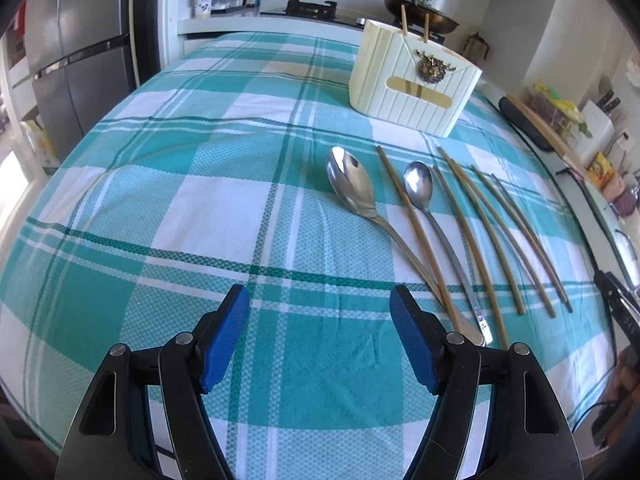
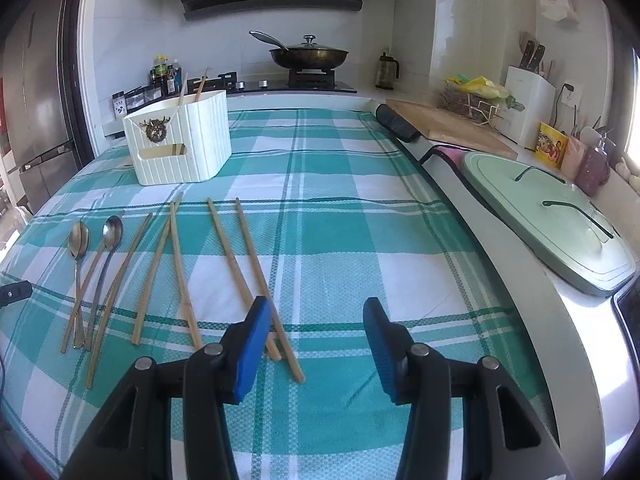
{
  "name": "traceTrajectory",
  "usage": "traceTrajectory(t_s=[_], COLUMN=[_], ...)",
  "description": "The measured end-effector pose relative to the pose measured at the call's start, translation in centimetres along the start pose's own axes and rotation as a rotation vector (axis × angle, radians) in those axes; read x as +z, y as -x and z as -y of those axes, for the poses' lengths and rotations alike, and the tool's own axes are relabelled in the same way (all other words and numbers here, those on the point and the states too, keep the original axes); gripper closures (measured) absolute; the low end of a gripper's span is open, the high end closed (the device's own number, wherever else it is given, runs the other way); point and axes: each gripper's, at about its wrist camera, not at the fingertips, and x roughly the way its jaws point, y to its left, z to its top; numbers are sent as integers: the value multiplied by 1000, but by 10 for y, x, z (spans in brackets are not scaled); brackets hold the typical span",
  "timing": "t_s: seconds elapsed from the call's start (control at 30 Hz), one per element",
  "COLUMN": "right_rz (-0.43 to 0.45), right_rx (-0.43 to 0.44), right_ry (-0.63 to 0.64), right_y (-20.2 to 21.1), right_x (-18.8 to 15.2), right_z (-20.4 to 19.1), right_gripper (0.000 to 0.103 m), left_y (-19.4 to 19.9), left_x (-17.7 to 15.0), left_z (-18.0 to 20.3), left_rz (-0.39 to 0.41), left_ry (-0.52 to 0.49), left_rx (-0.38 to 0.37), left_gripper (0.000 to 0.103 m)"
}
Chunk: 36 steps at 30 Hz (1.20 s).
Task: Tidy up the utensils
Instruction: 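Move both open tools back over the remaining chopsticks and spoons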
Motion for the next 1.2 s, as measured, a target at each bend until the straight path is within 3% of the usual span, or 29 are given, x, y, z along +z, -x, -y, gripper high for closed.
traceTrajectory(t_s=[0.57, 1.2], right_rz=[12, -6], right_rx=[-107, -138], right_ry=[21, 24], right_y=[4, 0], right_x=[-1, -2], right_z=[7, 9], right_gripper=[50, 47], left_y=[-2, -6], left_x=[-1, -4], left_z=[7, 6], left_rz=[-7, -20], left_ry=[-21, -24], left_rx=[15, 19], left_gripper=[29, 29])
